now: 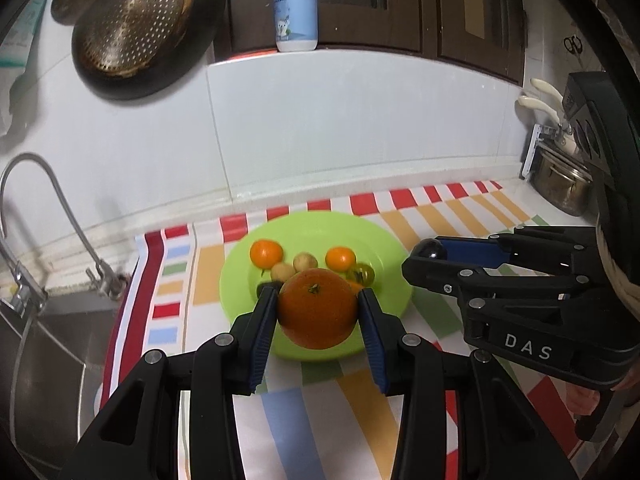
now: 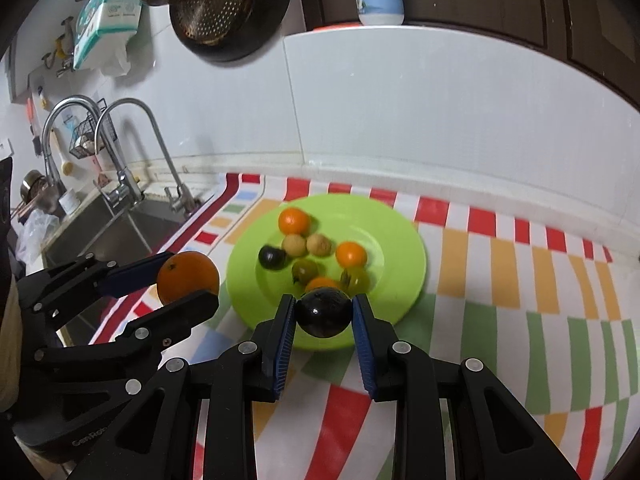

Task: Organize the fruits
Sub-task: 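Carry the orange and plum onto the green plate and open both grippers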

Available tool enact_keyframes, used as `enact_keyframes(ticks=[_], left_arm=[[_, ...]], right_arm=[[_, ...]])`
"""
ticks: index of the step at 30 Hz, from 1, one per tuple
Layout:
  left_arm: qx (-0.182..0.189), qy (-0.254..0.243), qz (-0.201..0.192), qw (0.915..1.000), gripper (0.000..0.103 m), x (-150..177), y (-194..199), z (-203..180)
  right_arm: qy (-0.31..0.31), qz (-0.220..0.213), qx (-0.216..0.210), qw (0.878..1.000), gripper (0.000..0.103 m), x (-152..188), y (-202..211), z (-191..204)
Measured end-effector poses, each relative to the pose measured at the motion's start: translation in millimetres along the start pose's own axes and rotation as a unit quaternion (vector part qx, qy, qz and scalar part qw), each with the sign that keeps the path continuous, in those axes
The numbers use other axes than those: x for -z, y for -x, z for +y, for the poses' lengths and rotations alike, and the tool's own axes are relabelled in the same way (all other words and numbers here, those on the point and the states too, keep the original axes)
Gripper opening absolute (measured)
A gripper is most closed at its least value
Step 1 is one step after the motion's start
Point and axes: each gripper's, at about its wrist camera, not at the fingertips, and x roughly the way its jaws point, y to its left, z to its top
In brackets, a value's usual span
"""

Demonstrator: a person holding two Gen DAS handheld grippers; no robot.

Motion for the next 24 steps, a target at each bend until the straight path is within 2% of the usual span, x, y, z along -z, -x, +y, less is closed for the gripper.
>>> enact_keyframes(ticks=[7, 12, 24], left_arm=[[0.012, -0.009, -0.016, 0.9997, 0.04, -26, -15, 8], [0.02, -0.012, -0.013, 0.9996, 0.04, -41, -34, 13], [0.03, -0.008, 0.035, 0.9989, 0.04, -51, -100, 27]], right_arm=[[0.001, -0.007, 0.005, 1.0, 0.03, -24, -11, -4], [-0.002, -0.006, 0.007, 1.0, 0.03, -39, -23, -11], [-0.019, 0.016, 0.007, 1.0, 0.03, -58, -74, -31]])
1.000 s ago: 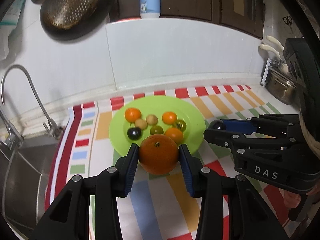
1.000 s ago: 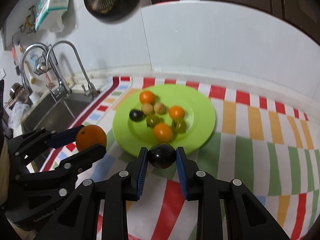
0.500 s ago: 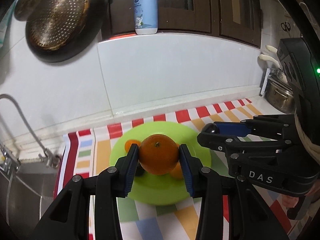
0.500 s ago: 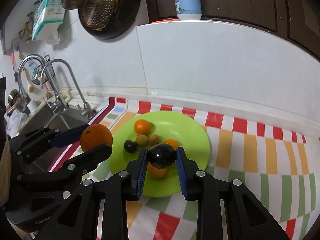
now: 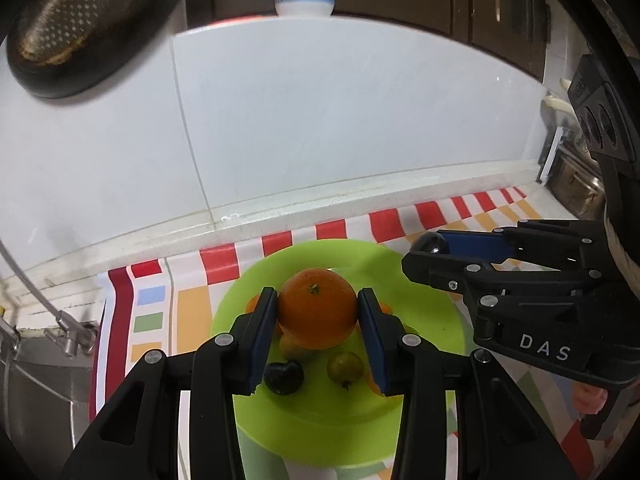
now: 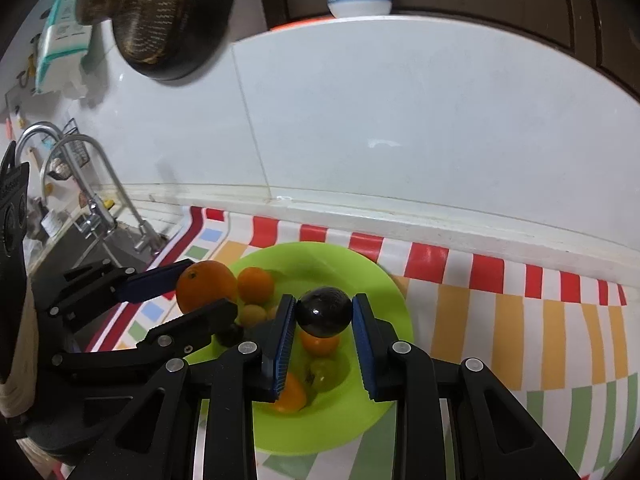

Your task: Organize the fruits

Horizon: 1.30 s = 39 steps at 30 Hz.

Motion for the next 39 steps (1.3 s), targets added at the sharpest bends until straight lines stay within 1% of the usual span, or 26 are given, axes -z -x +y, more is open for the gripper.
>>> enact_keyframes(ticks=[4, 10, 17, 19, 21, 22, 23, 24, 27, 29, 31, 32, 34, 35, 37, 39], left_arm=[[0.002, -0.009, 0.011, 0.9999, 0.04, -2, -18, 2], [0.008, -0.016, 0.032, 0.9993, 0.041, 4, -42, 1], [0.012, -0.014, 0.043, 0.9989, 0.041, 8, -54, 1], [0.01, -0.014, 0.048, 0.9987, 0.041, 9, -54, 1], [0.009, -0.014, 0.04, 0.999, 0.047, 11, -48, 1], [0.001, -0.013, 0.035, 0.9993, 0.052, 13, -42, 1], [-0.002, -0.012, 0.029, 0.9995, 0.054, 13, -37, 1], [-0.011, -0.01, 0.022, 0.9996, 0.054, 15, -30, 1], [-0.041, -0.004, 0.02, 0.9989, 0.054, 18, -14, 3], [-0.048, -0.001, 0.013, 0.9988, 0.057, 23, 1, 4], [-0.068, 0.001, 0.008, 0.9977, 0.058, 27, 17, 3], [-0.071, 0.002, 0.003, 0.9975, 0.058, 29, 24, 3], [-0.075, 0.004, -0.007, 0.9971, 0.059, 34, 42, 0], [-0.075, 0.005, -0.012, 0.9971, 0.062, 36, 50, -1], [-0.077, 0.006, -0.024, 0.9968, 0.068, 41, 68, -3], [-0.077, 0.006, -0.036, 0.9964, 0.068, 46, 83, -5]], right_arm=[[-0.002, 0.012, 0.002, 1.0, 0.03, 0, -19, -6], [-0.016, 0.031, 0.002, 0.999, 0.03, 4, -43, -19], [-0.018, 0.043, 0.002, 0.999, 0.03, 5, -58, -24], [-0.015, 0.039, 0.001, 0.999, 0.03, 5, -59, -24], [-0.01, 0.038, 0.005, 0.999, 0.032, 4, -59, -22], [-0.01, 0.037, 0.007, 0.999, 0.033, 4, -57, -21], [-0.009, 0.036, 0.007, 0.999, 0.037, 4, -56, -21], [-0.007, 0.035, 0.006, 0.999, 0.037, 4, -55, -20], [-0.004, 0.022, 0.024, 0.999, 0.037, 6, -43, -17], [-0.004, 0.014, 0.031, 0.999, 0.037, 9, -32, -14], [0.006, 0.006, 0.042, 0.999, 0.038, 14, -19, -8], [0.011, 0.001, 0.051, 0.999, 0.038, 18, -11, -4], [0.012, -0.01, 0.058, 0.998, 0.044, 25, 5, 3], [0.007, -0.016, 0.06, 0.998, 0.047, 29, 13, 6], [-0.009, -0.029, 0.063, 0.998, 0.048, 37, 32, 12], [-0.026, -0.038, 0.067, 0.997, 0.048, 46, 48, 16]])
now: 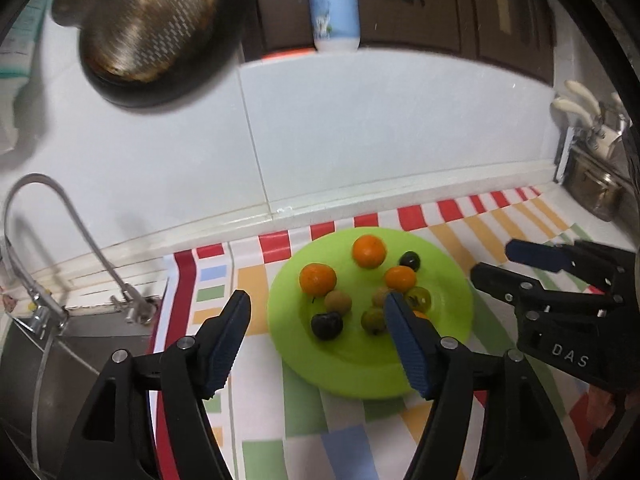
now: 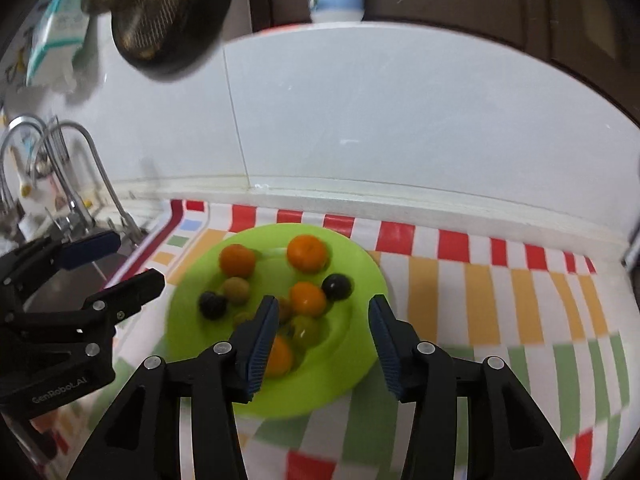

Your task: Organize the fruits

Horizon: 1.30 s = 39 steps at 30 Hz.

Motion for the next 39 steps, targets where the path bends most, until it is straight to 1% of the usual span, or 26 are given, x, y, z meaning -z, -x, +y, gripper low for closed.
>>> enact_keyframes(ticks=[3, 5, 7, 8, 11, 16, 18, 24, 26, 30, 34, 39], left_arm=[[0.002, 0.002, -0.023, 0.9997, 0.071, 7, 27, 2], [0.012, 0.004, -0.029, 0.9995, 0.072, 9, 40, 2], [0.012, 0.009, -0.034, 0.9993, 0.073, 12, 52, 1], [0.014, 0.01, -0.036, 0.9992, 0.073, 13, 60, 0], [0.014, 0.015, -0.044, 0.9988, 0.073, 21, 82, -3], [0.001, 0.03, -0.051, 0.9982, 0.073, 32, 114, -10], [0.004, 0.038, -0.051, 0.998, 0.074, 39, 126, -13], [-0.006, 0.046, -0.056, 0.9974, 0.074, 57, 159, -22], [-0.009, 0.047, -0.056, 0.9972, 0.077, 63, 170, -24], [-0.022, 0.05, -0.062, 0.9966, 0.08, 74, 192, -28], [-0.031, 0.047, -0.064, 0.9964, 0.085, 84, 211, -33], [-0.032, 0.051, -0.068, 0.9959, 0.087, 93, 229, -36]], right_arm=[[-0.023, -0.018, 0.017, 0.999, 0.048, 12, 28, 4], [-0.033, -0.024, 0.03, 0.999, 0.048, 19, 45, 7], [-0.04, -0.033, 0.037, 0.998, 0.051, 27, 61, 11], [-0.042, -0.037, 0.042, 0.998, 0.055, 31, 69, 13], [-0.044, -0.045, 0.046, 0.997, 0.056, 40, 90, 19], [-0.041, -0.061, 0.032, 0.997, 0.056, 52, 128, 23], [-0.034, -0.064, 0.026, 0.997, 0.056, 56, 139, 26], [-0.013, -0.075, 0.007, 0.997, 0.056, 73, 174, 35], [-0.008, -0.077, 0.005, 0.997, 0.056, 78, 182, 38], [-0.006, -0.079, 0.003, 0.997, 0.056, 91, 201, 43], [-0.003, -0.082, 0.001, 0.997, 0.056, 101, 216, 47], [-0.007, -0.087, -0.004, 0.996, 0.056, 113, 232, 49]])
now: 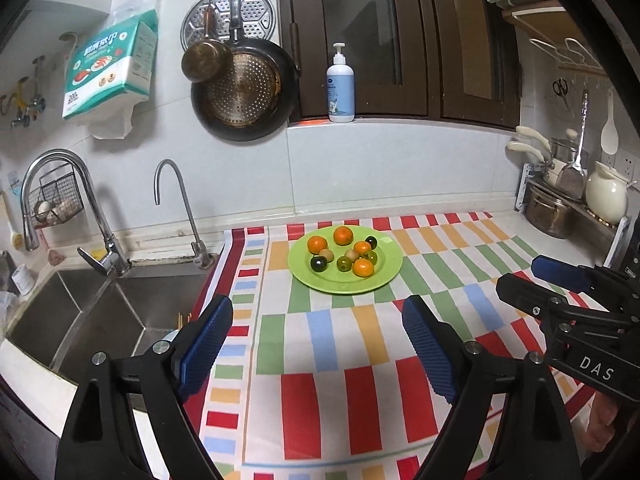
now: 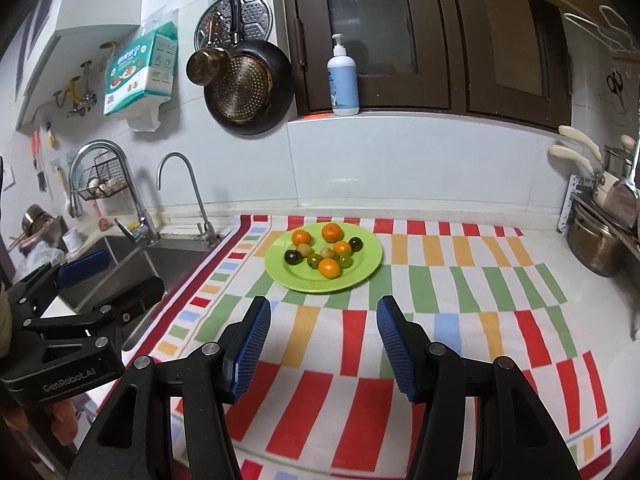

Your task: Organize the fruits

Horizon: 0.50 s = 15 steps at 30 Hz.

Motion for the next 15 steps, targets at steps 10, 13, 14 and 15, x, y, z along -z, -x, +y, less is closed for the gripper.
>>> enact_keyframes(ticks=[10, 13, 14, 15], left_arm=[[-0.008, 0.005, -0.006, 0.9999, 0.091, 9, 25, -2], [-0.011, 0.004, -0.006, 0.9999, 0.092, 10, 29, -2], [-0.012, 0.004, -0.007, 0.9999, 0.094, 11, 31, -2], [-0.013, 0.003, -0.008, 0.9999, 0.094, 12, 33, -2]], right_arm=[[0.008, -0.008, -0.007, 1.0, 0.056, 11, 23, 6], [0.009, -0.01, -0.009, 1.0, 0.056, 11, 26, 6], [0.008, -0.011, -0.009, 1.0, 0.056, 11, 28, 6], [0.009, -0.011, -0.01, 1.0, 0.056, 12, 29, 6]])
